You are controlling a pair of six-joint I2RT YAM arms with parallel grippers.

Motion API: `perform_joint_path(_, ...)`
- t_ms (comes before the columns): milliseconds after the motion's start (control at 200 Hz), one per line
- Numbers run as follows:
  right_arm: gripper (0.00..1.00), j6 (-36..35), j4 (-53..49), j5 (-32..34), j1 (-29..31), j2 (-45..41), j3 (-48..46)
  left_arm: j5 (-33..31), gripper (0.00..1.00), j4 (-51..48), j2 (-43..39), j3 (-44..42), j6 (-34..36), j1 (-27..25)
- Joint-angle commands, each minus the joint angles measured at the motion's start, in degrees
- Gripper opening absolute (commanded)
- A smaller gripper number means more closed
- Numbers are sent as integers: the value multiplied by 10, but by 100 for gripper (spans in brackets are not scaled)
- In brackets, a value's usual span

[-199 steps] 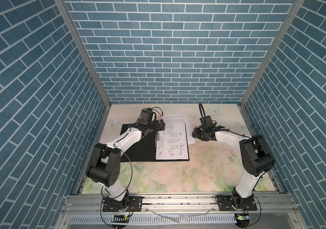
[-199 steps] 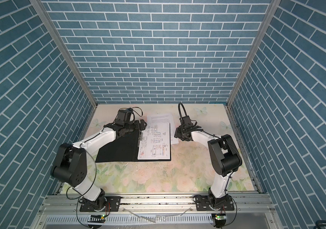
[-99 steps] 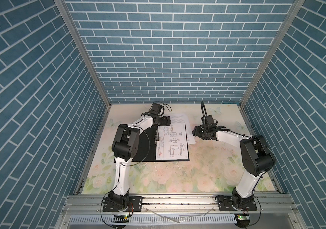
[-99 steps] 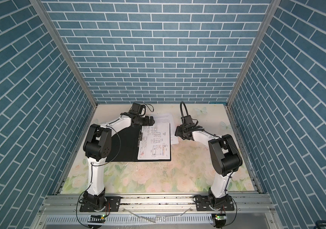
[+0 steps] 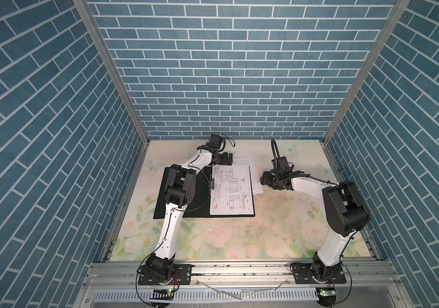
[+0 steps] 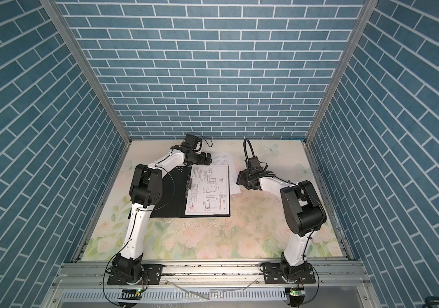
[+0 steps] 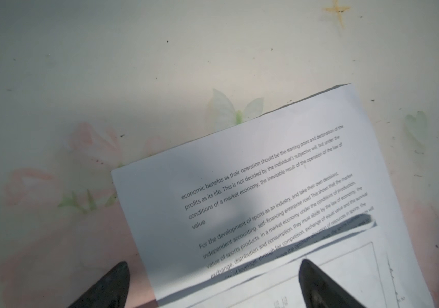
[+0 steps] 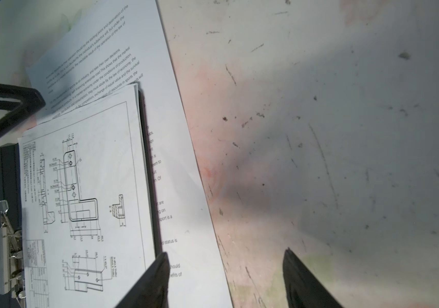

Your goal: Put the files into the folder

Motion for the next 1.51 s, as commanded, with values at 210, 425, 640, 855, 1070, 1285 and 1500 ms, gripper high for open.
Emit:
perform_joint_path(210,67,7,7,-19,-4,4,-25,9,100,-52,41,44,4,-2)
perform_joint_path(425,67,20,14,-27,-12,-2,-39,37,99,-55,47,42,-10,-11)
perform_joint_path(640,67,41,43,-55,-32,-8,-67,71,99,-37,48,27,-42,-31)
perform_joint_path(855,67,39,25,-77,-33,7,-49,82,98,-16,48,8,-70,-39)
perform_joint_path(1070,67,40,27,-72,-33,-1,-54,28,99,-10,-6,-32,-53,-35)
perform_joint_path(1285,67,46,40,-79,-32,13,-48,-36,100,-5,-46,-68,-43,-25)
perform_joint_path(1500,67,51,51,-80,-31,17,-42,-44,100,21,-67,-105,-51,-5)
